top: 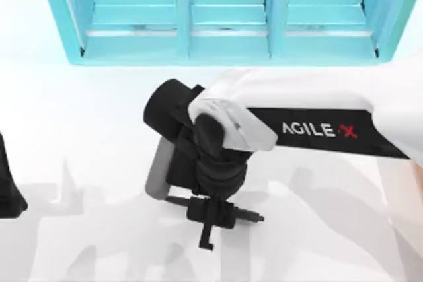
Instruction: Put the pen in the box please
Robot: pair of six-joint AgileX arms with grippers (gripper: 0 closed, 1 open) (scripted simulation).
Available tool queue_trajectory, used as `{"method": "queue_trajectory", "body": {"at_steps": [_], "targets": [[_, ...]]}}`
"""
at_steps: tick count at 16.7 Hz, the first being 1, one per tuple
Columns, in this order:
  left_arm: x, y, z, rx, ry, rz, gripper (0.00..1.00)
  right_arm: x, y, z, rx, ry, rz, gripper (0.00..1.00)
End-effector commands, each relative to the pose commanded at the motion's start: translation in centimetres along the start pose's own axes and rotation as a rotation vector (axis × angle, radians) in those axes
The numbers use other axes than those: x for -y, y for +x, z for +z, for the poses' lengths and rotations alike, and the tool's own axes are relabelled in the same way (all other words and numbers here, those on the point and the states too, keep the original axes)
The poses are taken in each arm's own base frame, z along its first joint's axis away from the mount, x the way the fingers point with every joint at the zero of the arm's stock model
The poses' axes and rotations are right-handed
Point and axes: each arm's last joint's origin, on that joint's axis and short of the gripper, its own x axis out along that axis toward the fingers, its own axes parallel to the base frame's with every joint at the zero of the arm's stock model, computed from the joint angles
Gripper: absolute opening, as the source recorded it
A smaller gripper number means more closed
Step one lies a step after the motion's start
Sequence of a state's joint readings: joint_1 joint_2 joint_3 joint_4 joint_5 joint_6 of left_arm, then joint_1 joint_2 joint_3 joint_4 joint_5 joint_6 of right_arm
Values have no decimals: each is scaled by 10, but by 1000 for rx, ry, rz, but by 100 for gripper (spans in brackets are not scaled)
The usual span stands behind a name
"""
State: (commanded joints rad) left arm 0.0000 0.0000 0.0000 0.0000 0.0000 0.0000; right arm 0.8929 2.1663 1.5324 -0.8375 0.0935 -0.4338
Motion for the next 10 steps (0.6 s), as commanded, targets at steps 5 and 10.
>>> {"method": "queue_trajectory", "body": {"at_steps": [5, 10], "targets": [[0, 0, 0, 0, 0, 0, 100, 6, -42, 5, -18, -3, 9, 0], [0, 0, 0, 0, 0, 0, 100, 11, -90, 3, -10, 1, 4, 0]]}}
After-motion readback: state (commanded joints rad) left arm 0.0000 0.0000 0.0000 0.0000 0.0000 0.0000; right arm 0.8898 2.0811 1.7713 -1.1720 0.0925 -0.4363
